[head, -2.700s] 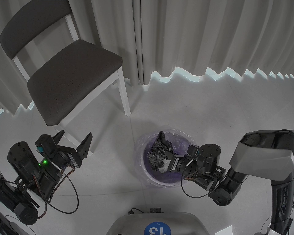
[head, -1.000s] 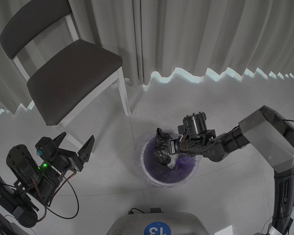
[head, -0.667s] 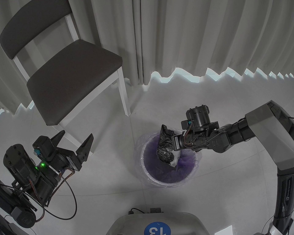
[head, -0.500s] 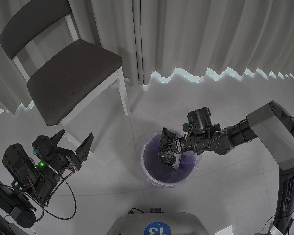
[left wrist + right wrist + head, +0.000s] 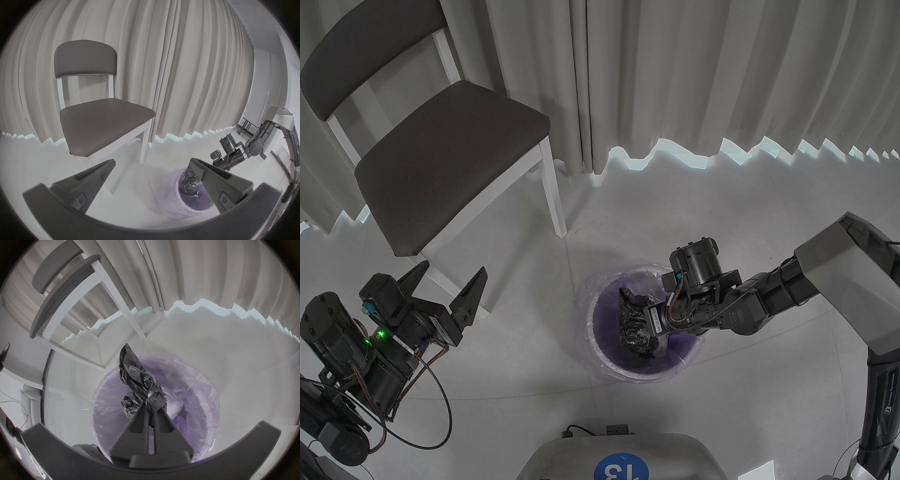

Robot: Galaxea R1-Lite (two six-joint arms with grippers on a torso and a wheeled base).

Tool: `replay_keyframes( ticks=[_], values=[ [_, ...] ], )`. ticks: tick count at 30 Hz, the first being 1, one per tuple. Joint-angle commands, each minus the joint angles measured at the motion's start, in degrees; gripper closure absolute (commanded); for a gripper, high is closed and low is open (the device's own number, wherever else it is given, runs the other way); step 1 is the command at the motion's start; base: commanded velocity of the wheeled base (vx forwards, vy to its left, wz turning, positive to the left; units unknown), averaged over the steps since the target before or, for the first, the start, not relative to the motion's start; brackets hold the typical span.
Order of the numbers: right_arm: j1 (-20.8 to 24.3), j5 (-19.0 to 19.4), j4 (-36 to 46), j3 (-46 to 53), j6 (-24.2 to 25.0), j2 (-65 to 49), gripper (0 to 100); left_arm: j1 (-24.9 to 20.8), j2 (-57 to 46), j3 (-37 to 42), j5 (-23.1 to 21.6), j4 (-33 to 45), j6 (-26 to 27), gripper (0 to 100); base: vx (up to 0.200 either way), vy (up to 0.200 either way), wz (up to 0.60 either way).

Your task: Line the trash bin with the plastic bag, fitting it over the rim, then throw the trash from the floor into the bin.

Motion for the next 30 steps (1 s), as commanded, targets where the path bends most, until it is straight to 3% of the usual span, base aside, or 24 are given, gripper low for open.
replay_keyframes(
  ticks=[1,30],
  values=[
    [0.1,0.0,-0.1,0.2,0.0,0.9,100,0.0,-0.4,0.0,0.0,0.0,0.0,0,0.0,0.0,0.0],
    [-2.2,-0.1,-0.2,-3.8,-2.8,7.3,100,0.4,-0.3,0.1,-1.3,0.1,0.2,0,0.0,0.0,0.0]
  ],
)
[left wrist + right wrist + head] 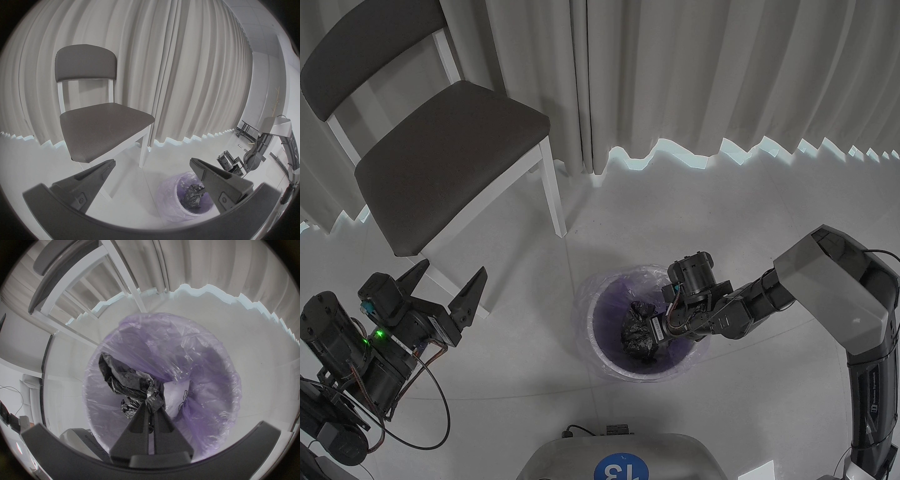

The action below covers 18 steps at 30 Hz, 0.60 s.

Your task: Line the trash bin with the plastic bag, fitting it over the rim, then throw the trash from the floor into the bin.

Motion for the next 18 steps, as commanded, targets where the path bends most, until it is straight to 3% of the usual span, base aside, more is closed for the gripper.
replay_keyframes(
  ticks=[1,18],
  values=[
    [0.0,-0.1,0.0,-0.7,-0.1,0.6,100,0.0,0.1,0.1,0.0,0.0,0.0,0,0.0,0.0,0.0],
    [-1.6,-2.6,2.0,-0.1,-3.4,0.5,100,0.1,0.4,0.1,0.0,0.0,0.0,0,0.0,0.0,0.0]
  ],
)
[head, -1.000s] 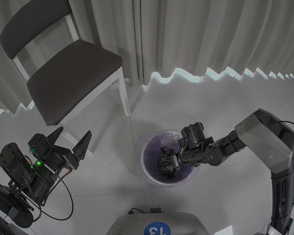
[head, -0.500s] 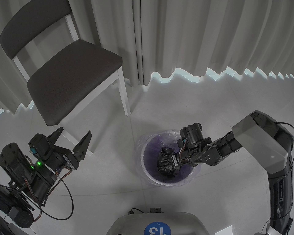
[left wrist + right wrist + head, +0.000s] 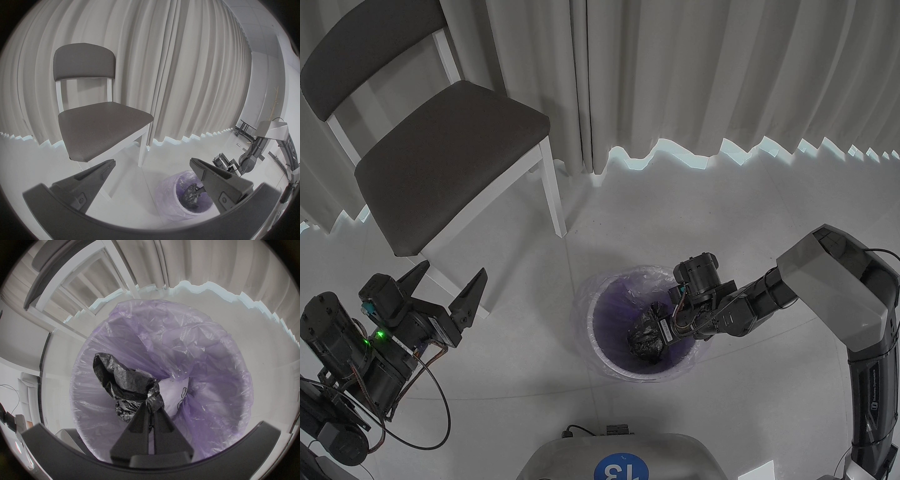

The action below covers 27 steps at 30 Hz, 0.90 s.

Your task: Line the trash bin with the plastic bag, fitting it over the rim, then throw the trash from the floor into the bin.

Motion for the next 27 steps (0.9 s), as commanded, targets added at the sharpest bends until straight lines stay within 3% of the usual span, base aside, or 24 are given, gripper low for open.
replay_keyframes(
  ticks=[1,13,27],
  values=[
    [0.0,0.0,0.0,-0.2,0.0,0.2,100,0.0,0.1,0.0,0.0,0.0,0.0,0,0.0,0.0,0.0],
    [2.9,0.1,0.0,-4.9,0.3,3.0,100,0.0,0.2,0.0,0.0,0.0,0.0,0,0.0,0.0,0.0],
    [2.8,0.0,0.0,-5.0,0.0,3.9,100,0.0,0.4,0.1,0.0,0.0,0.0,0,0.0,0.0,0.0]
  ],
)
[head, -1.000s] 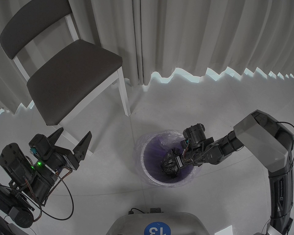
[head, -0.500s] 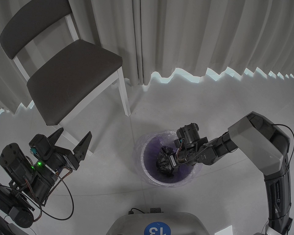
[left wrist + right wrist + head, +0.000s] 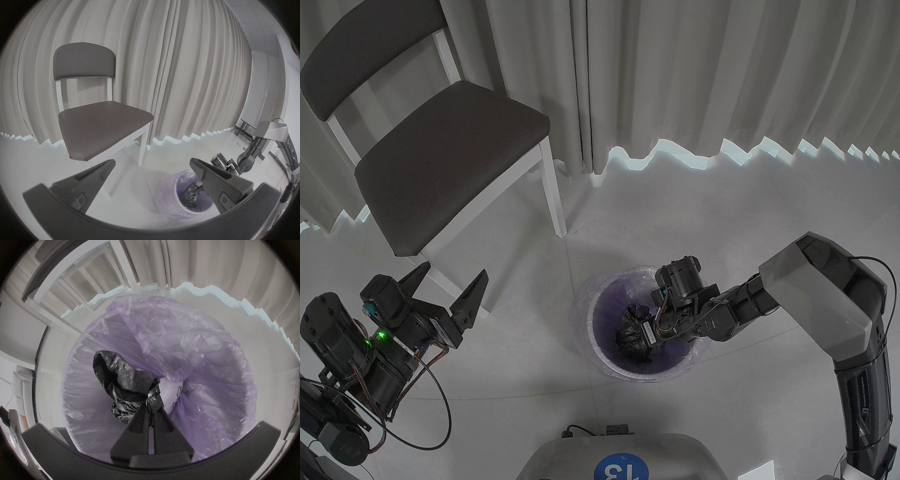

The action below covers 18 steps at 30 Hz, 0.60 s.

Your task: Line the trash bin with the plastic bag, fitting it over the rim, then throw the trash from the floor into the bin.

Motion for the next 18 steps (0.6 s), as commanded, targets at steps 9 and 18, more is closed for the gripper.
replay_keyframes(
  ticks=[9,18],
  values=[
    [-0.2,0.0,-0.2,-0.2,-0.7,1.3,0,-0.1,0.5,0.0,0.0,0.0,0.0,0,0.0,0.0,0.0],
    [-0.1,-0.2,-0.1,-0.7,-0.4,-0.3,0,-0.1,0.4,0.0,0.0,-0.1,0.0,0,0.0,0.0,0.0]
  ],
)
